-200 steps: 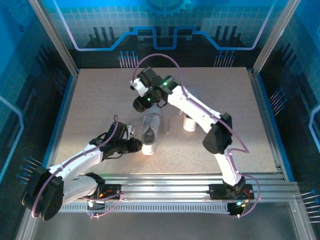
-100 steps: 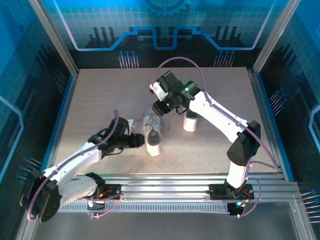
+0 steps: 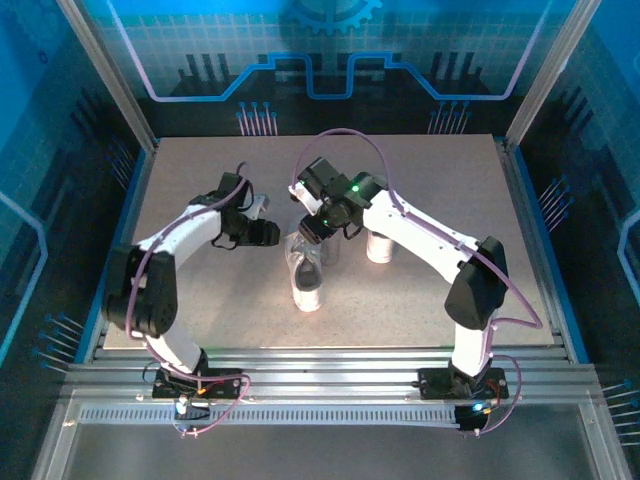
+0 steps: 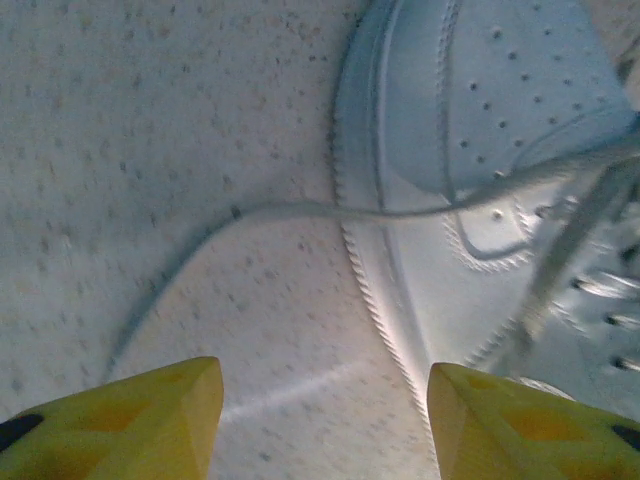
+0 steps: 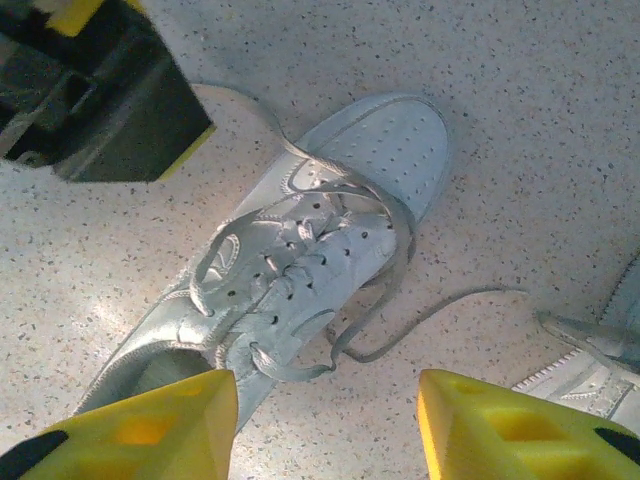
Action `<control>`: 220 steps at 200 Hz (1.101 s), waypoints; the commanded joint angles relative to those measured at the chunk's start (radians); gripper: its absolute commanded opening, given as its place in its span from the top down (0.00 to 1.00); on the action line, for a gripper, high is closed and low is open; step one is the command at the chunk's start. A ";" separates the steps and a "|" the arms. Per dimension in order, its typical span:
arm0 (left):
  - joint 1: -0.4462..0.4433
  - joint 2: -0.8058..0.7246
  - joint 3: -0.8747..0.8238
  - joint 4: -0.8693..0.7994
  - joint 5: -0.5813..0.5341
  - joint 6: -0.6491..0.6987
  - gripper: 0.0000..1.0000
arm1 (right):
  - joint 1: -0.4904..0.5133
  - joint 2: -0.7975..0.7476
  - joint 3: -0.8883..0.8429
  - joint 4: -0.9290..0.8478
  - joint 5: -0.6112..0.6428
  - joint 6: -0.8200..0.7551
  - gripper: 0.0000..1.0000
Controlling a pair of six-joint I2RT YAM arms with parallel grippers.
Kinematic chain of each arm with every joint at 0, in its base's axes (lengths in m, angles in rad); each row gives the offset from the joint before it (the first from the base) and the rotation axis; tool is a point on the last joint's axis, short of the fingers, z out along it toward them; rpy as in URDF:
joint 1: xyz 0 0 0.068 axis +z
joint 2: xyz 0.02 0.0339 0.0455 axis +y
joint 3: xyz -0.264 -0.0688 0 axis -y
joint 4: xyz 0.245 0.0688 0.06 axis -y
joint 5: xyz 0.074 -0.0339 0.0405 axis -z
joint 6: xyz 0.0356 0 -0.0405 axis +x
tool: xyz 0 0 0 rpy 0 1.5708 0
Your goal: Tie the shoes
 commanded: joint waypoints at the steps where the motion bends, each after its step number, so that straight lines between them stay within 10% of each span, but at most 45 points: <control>1: 0.005 0.070 0.106 -0.152 -0.092 0.272 0.40 | -0.001 -0.021 -0.042 0.031 0.020 0.018 0.50; 117: 0.044 0.297 0.158 -0.287 -0.154 0.250 0.47 | -0.024 -0.034 -0.130 0.100 -0.047 0.020 0.49; 179: 0.047 0.248 0.131 -0.289 -0.126 0.141 0.90 | 0.017 0.048 -0.023 0.068 -0.055 0.020 0.49; 220: 0.100 0.053 0.029 -0.203 0.004 -0.032 1.00 | 0.053 0.114 0.059 0.033 -0.043 0.019 0.48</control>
